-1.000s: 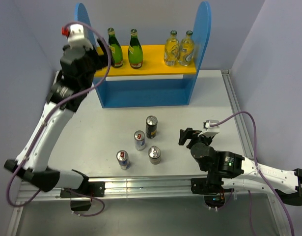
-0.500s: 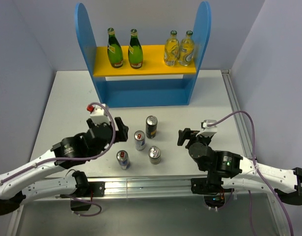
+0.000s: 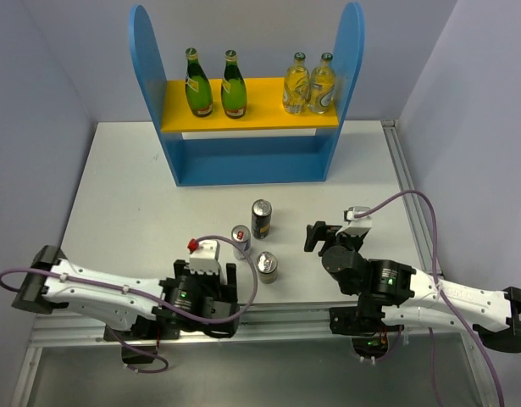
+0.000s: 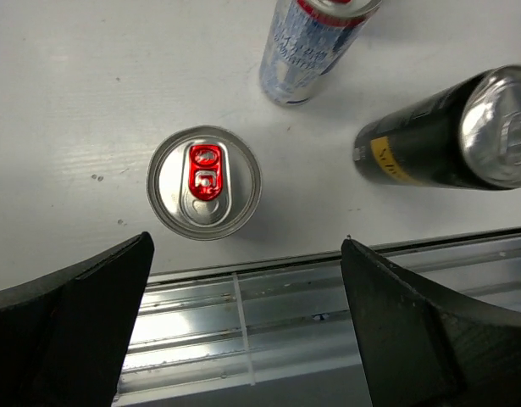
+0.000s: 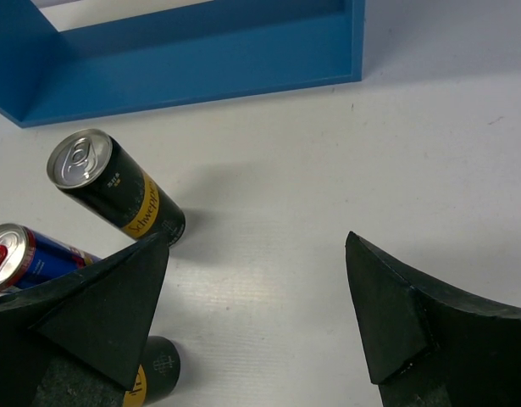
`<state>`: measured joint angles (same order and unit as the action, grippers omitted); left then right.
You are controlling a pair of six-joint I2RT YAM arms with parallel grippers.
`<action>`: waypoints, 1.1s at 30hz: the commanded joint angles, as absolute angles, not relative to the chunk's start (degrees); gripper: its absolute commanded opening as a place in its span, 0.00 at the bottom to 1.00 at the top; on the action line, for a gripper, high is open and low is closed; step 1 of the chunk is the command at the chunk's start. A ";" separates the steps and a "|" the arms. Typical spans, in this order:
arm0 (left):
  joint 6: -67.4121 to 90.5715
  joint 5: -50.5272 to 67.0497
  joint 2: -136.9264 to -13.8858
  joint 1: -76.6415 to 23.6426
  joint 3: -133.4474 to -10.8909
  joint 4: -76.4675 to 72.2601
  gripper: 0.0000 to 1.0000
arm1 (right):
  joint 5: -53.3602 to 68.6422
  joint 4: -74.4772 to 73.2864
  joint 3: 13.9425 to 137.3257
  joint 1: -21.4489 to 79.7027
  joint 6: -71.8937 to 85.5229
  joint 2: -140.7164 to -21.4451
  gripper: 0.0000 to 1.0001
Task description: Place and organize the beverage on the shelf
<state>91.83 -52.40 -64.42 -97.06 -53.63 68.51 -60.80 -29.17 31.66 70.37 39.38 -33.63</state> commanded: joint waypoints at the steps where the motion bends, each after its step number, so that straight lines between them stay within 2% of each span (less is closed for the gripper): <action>1: 104.14 -55.37 -67.40 -98.96 -55.11 77.53 0.99 | -62.23 -28.57 32.43 70.75 40.26 -33.40 0.92; 9: 105.21 -56.51 -60.13 -99.05 -40.53 63.12 0.99 | -62.23 -29.09 32.17 70.75 40.87 -32.26 0.92; 13: 103.97 -59.50 -60.99 -98.96 -33.50 53.28 0.99 | -62.14 -28.74 32.08 70.75 40.60 -31.99 0.92; 15: 104.92 -61.96 -62.92 -98.88 -35.24 54.83 0.99 | -62.23 -29.09 32.25 70.75 41.04 -32.08 0.92; 17: 114.05 -64.07 -66.00 -98.88 -37.69 61.33 0.99 | -62.23 -28.92 32.26 70.75 40.78 -32.34 0.92; 21: 117.85 -66.79 -70.21 -98.79 -40.69 62.49 0.99 | -62.40 -29.27 32.43 70.75 41.13 -32.78 0.92; 23: 116.12 -66.80 -71.19 -98.35 -39.56 59.78 0.99 | -62.49 -29.27 32.43 70.75 41.04 -32.78 0.92; 28: 101.62 -64.78 -71.28 -93.44 -33.07 40.99 0.99 | -62.23 -28.74 31.99 70.75 40.61 -31.91 0.92; 31: 95.29 -63.20 -70.32 -90.27 -29.11 32.21 0.97 | -62.31 -28.92 32.08 70.75 40.78 -32.08 0.92; 33: 92.30 -62.76 -70.14 -88.07 -27.60 28.93 0.91 | -62.49 -29.18 32.17 70.75 41.04 -32.17 0.92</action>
<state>100.14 -63.35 -71.33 -90.21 -29.52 39.51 -60.80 -29.21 31.66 70.37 39.62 -32.38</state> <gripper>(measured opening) 0.929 0.919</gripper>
